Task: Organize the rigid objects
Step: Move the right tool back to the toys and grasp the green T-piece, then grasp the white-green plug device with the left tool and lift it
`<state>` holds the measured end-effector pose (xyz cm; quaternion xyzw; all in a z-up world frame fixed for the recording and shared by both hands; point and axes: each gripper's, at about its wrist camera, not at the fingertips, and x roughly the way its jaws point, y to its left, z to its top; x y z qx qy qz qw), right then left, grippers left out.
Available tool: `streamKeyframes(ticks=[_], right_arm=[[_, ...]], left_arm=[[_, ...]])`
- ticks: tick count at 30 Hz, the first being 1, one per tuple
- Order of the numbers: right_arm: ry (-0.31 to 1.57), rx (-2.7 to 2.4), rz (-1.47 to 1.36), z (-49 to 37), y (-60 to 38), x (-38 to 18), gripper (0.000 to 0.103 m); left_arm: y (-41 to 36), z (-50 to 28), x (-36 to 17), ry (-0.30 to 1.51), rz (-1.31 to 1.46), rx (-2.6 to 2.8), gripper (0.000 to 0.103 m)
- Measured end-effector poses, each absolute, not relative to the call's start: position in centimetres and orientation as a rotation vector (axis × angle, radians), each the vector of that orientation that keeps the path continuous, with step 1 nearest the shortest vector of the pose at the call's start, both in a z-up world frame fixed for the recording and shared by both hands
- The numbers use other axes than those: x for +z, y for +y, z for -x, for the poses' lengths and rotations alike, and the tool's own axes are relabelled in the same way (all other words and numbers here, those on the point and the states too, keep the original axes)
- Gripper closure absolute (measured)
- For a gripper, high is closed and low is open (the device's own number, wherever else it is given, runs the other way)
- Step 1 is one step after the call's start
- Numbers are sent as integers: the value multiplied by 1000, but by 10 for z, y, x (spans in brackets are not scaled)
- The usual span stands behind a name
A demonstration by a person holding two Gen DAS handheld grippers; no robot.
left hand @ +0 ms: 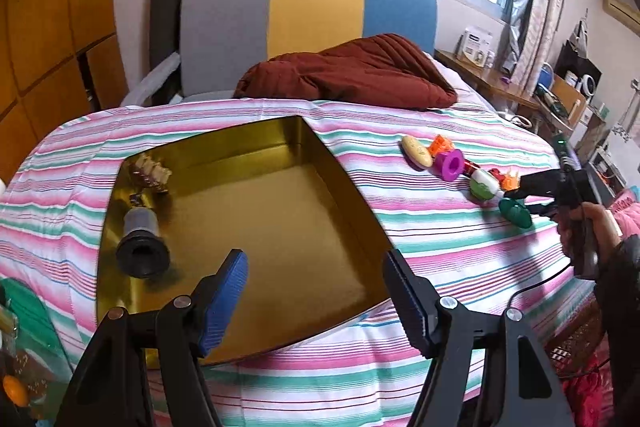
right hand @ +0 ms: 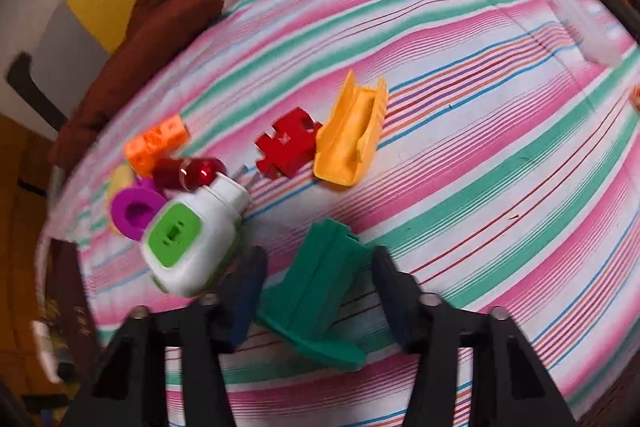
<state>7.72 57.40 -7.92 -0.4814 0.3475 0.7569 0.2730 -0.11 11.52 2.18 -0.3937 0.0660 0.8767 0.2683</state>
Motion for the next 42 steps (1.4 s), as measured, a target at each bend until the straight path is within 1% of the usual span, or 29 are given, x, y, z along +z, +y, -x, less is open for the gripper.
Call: streamKeyframes(ticks=[1,6,8,13,15,19,23,29,32,36,39,42], right_arm=[[900,2046,1309,-76,571,-80,73],[825,2090,1373,-73,562,-79,73],[814,2093,1409,-72,561,-83,72],[852,2095,1391,-81,563,-83,72],[821,2100,1402,-82,560,-82,72],[754,2105,1422,-79,554,-78,72],[802,2081,1390,-87,559,-75,73],[744,2013,1365,-96,569,-73,73],[763,2007,1363,-100,571,-73,73],[867,2001,1328,-102,579,-73,73],[865,2000,1332,-103,580,-71,73],[902,1998,1318,-105,583,-71,73]], left_arm=[[119,0,23,179,1056,2352,32],[137,-3,26,170,1031,2280,32],[144,-3,25,161,1048,2249,32],[158,2,16,145,1120,2206,32],[164,2,12,143,1139,2186,32],[181,-2,13,217,1107,2179,32],[206,1,15,251,1074,2123,32],[250,6,-1,277,1123,2002,32],[279,7,-9,329,1117,1941,32],[317,5,-14,427,1049,1888,32],[348,9,-17,480,1017,1847,32],[377,15,-22,507,1014,1781,32]])
